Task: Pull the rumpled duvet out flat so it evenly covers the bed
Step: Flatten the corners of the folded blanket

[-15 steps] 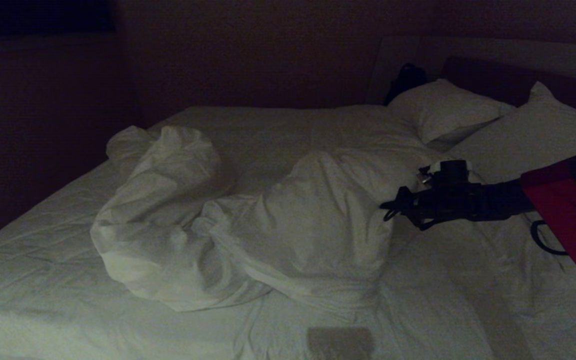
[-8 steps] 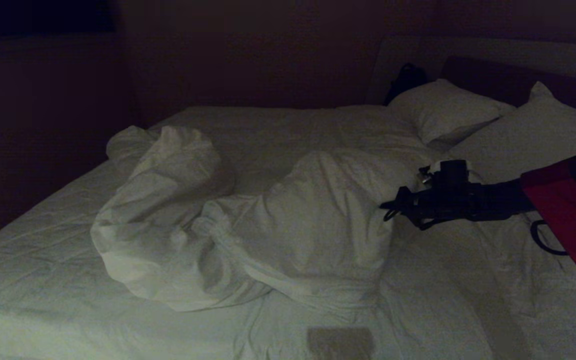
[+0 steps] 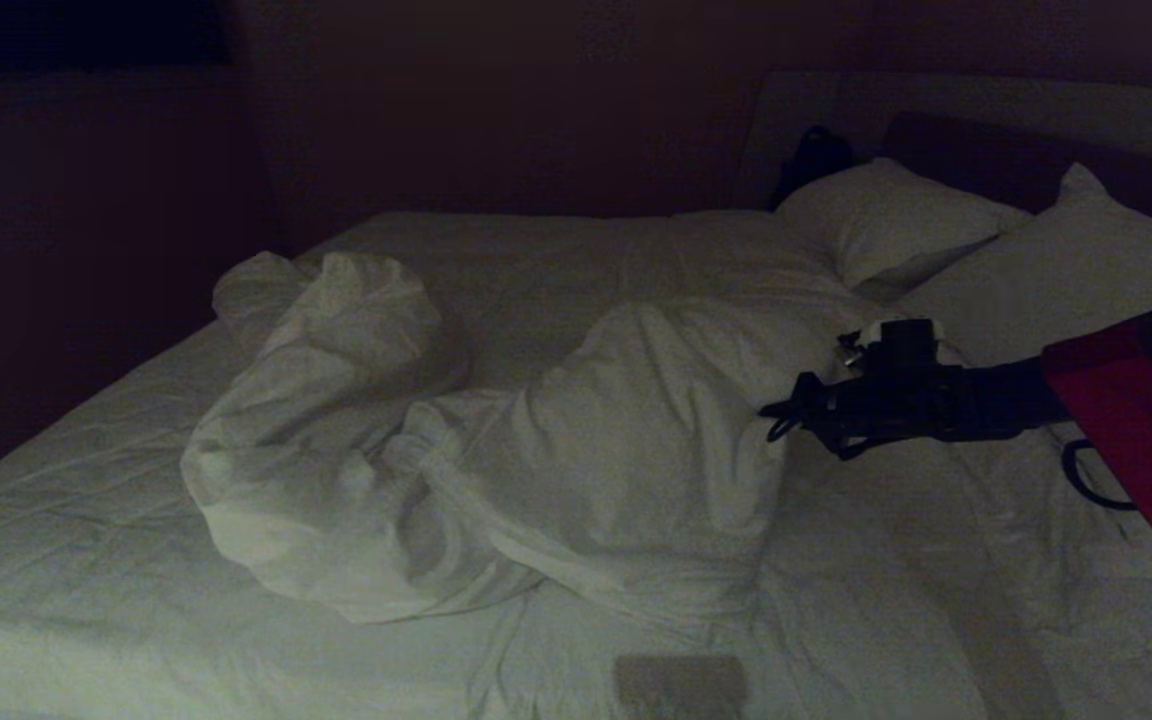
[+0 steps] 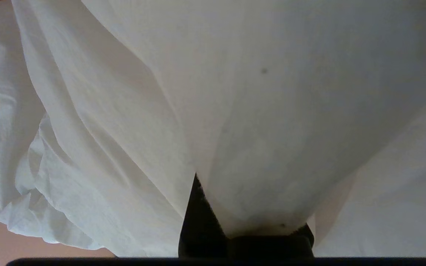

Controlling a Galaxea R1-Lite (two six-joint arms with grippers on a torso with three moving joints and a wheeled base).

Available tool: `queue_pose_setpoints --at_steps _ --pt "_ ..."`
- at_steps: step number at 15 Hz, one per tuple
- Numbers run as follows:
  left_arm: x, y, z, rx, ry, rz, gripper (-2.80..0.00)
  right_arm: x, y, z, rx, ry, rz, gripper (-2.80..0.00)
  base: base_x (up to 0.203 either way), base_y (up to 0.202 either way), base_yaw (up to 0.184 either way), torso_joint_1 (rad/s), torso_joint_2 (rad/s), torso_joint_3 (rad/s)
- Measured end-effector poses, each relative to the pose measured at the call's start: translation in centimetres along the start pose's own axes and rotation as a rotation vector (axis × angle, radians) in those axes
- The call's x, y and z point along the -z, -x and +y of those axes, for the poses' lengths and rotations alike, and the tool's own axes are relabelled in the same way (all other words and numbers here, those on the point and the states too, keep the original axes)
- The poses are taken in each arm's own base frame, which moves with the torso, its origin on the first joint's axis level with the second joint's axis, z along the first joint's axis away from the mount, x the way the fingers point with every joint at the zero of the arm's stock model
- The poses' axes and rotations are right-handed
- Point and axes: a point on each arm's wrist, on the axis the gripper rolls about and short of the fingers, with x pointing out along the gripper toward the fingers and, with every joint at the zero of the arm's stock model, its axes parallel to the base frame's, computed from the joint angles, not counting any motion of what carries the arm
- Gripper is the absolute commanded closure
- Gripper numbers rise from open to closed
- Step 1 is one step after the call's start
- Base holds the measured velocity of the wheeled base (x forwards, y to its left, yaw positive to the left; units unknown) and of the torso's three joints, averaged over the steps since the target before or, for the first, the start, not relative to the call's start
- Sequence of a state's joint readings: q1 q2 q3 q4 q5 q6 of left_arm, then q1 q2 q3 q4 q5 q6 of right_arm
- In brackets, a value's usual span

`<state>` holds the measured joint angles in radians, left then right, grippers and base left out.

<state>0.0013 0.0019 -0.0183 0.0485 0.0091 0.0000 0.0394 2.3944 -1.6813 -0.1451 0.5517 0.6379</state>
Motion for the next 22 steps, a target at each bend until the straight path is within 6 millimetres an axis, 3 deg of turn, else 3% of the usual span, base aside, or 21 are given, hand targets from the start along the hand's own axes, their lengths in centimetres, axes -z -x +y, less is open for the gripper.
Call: queue_pose_setpoints --at_steps 7,22 --pt "0.0 0.0 0.0 0.001 0.0 0.0 0.0 -0.4 1.1 1.1 0.006 -0.005 0.007 0.0 0.0 0.0 0.0 0.0 0.0 0.0" --pt "0.0 0.0 0.0 0.0 0.0 0.0 0.0 -1.6 8.6 6.9 -0.009 0.135 -0.095 0.0 0.0 0.0 0.0 0.0 0.0 0.0"
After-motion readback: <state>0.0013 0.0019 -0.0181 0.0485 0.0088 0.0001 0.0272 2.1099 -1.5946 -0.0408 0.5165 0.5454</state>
